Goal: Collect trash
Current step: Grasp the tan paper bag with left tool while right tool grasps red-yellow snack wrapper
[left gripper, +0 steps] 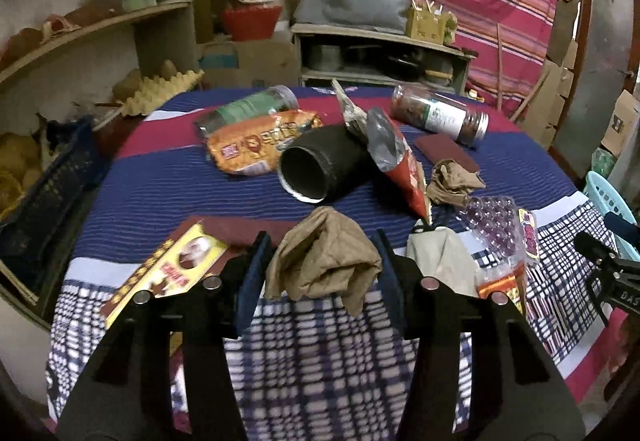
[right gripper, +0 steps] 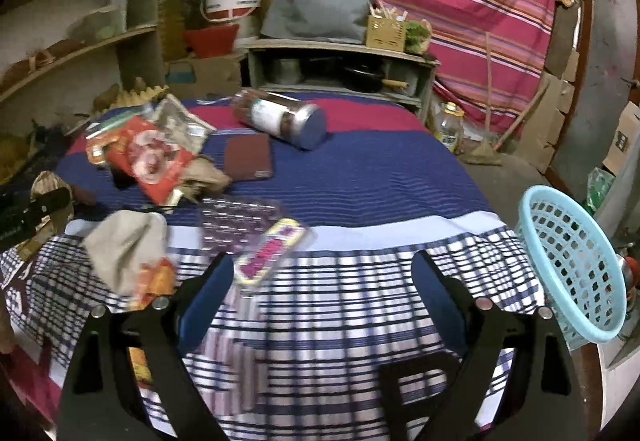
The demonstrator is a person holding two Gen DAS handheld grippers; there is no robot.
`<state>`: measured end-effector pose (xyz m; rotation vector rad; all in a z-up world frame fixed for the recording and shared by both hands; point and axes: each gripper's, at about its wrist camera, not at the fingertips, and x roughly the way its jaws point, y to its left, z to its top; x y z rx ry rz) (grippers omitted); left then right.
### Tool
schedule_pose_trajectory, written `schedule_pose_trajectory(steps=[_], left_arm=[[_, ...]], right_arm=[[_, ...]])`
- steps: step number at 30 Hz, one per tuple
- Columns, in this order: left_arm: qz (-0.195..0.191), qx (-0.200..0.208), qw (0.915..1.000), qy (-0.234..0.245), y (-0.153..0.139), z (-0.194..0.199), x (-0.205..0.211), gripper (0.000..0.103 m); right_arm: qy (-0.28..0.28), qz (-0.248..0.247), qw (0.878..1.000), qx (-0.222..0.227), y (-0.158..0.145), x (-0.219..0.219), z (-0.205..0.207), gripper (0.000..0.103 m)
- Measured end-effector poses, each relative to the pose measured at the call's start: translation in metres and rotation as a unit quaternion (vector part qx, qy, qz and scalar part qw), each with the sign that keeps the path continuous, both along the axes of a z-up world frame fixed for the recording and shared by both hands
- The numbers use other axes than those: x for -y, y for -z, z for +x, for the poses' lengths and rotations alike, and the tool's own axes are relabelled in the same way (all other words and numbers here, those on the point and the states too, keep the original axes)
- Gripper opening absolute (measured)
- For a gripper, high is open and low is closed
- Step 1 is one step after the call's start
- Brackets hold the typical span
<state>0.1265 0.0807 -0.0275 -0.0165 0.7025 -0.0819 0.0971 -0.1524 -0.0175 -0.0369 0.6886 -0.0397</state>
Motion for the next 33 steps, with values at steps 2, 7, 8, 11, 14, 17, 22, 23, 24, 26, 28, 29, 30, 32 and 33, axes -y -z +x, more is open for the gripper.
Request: schedule_pose_trajectory(steps=[2, 7, 8, 11, 14, 17, 22, 23, 24, 26, 28, 29, 30, 32, 33], left_arm=[[0.004, 0.001, 1.0, -0.003, 0.0, -0.007, -0.006, 0.05], [-0.001, -0.006, 0.9999, -0.016, 0.007, -0.02, -0.027, 0.05], [-0.005, -0.009, 0.9998, -0.018, 0.009, -0.022, -0.031, 0.05], [-0.01, -0.011, 0.9996, -0.022, 0.013, -0.027, -0.039, 0.05], [-0.018, -0.012, 0.9994, -0.028, 0.016, -0.031, -0.043, 0.05], [-0.028, -0.014, 0.9991, -0.029, 0.019, -0.035, -0.044, 0.051], [-0.026, -0.01, 0.9993, -0.023, 0.02, -0.036, -0.04, 0.051], [-0.025, -0.009, 0.9994, -0.023, 0.019, -0.036, -0.038, 0.051], [-0.024, -0.008, 0.9994, -0.022, 0.019, -0.036, -0.037, 0.051], [-0.025, -0.008, 0.9994, -0.021, 0.018, -0.036, -0.036, 0.051], [-0.025, -0.007, 0.9994, -0.02, 0.016, -0.035, -0.033, 0.051], [-0.024, -0.006, 0.9995, -0.02, 0.015, -0.035, -0.032, 0.051], [-0.022, -0.004, 0.9996, -0.018, 0.014, -0.036, -0.029, 0.051], [-0.018, 0.001, 0.9998, -0.014, 0.011, -0.036, -0.024, 0.051], [-0.015, 0.003, 0.9998, -0.011, 0.008, -0.036, -0.02, 0.05]], right_arm=[[-0.009, -0.004, 1.0, -0.002, 0.001, -0.012, -0.001, 0.089], [-0.034, -0.003, 0.999, -0.015, 0.006, -0.043, -0.004, 0.089], [-0.038, -0.007, 0.999, -0.017, 0.008, -0.05, -0.006, 0.089], [-0.051, -0.014, 0.998, -0.026, 0.015, -0.065, -0.009, 0.089], [-0.057, -0.026, 0.997, -0.038, 0.023, -0.078, -0.011, 0.089], [-0.058, -0.024, 0.996, -0.055, 0.034, -0.084, -0.011, 0.089], [-0.054, 0.009, 0.996, -0.076, 0.047, -0.08, -0.012, 0.082], [-0.062, 0.025, 0.994, -0.081, 0.05, -0.08, -0.012, 0.071], [-0.066, 0.033, 0.994, -0.083, 0.051, -0.08, -0.012, 0.059], [-0.077, 0.039, 0.993, -0.078, 0.049, -0.081, -0.013, 0.041], [-0.082, 0.053, 0.993, -0.073, 0.046, -0.077, -0.014, 0.038], [-0.082, 0.061, 0.992, -0.07, 0.044, -0.073, -0.014, 0.036], [-0.08, 0.066, 0.992, -0.067, 0.041, -0.068, -0.015, 0.036], [-0.071, 0.078, 0.993, -0.06, 0.036, -0.055, -0.015, 0.035], [-0.067, 0.083, 0.993, -0.056, 0.033, -0.049, -0.014, 0.035]])
